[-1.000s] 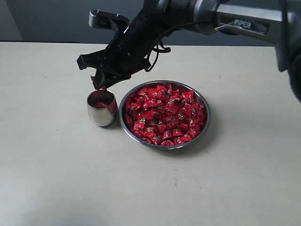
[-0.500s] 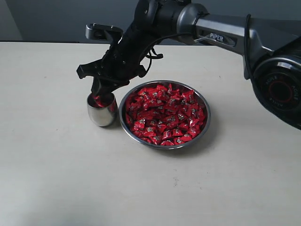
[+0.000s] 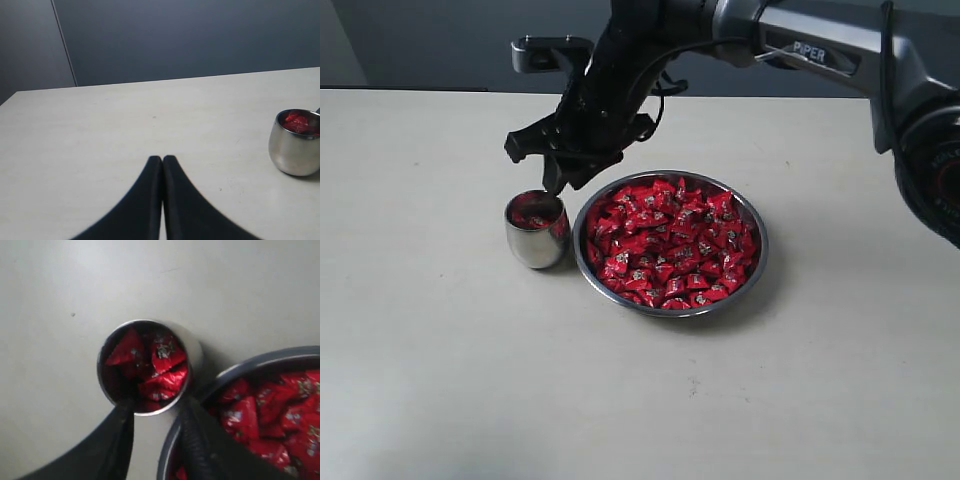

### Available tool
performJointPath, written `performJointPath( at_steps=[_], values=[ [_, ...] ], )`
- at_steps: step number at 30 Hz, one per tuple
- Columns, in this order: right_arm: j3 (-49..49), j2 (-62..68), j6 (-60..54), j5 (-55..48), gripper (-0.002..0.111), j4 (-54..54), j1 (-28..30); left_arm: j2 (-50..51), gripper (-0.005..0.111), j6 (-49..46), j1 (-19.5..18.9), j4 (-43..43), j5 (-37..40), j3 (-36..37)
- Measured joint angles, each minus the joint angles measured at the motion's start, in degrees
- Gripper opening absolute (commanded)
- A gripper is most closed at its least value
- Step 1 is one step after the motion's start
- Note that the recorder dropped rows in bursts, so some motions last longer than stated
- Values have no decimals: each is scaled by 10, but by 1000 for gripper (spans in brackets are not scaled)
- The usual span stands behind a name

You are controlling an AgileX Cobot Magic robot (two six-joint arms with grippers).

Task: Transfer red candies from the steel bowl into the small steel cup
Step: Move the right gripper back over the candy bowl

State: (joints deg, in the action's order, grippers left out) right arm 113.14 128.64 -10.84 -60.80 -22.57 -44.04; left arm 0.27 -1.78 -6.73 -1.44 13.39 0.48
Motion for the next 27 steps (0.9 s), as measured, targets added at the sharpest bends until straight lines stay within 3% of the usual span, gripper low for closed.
performJointPath(
  at_steps=[10, 27],
  values=[
    [0, -43, 42, -35, 32, 93, 0, 0, 0, 0, 0, 0, 0, 0],
    [-18, -63, 64, -47, 32, 109, 45, 0, 0, 0, 0, 0, 0, 0]
  ],
)
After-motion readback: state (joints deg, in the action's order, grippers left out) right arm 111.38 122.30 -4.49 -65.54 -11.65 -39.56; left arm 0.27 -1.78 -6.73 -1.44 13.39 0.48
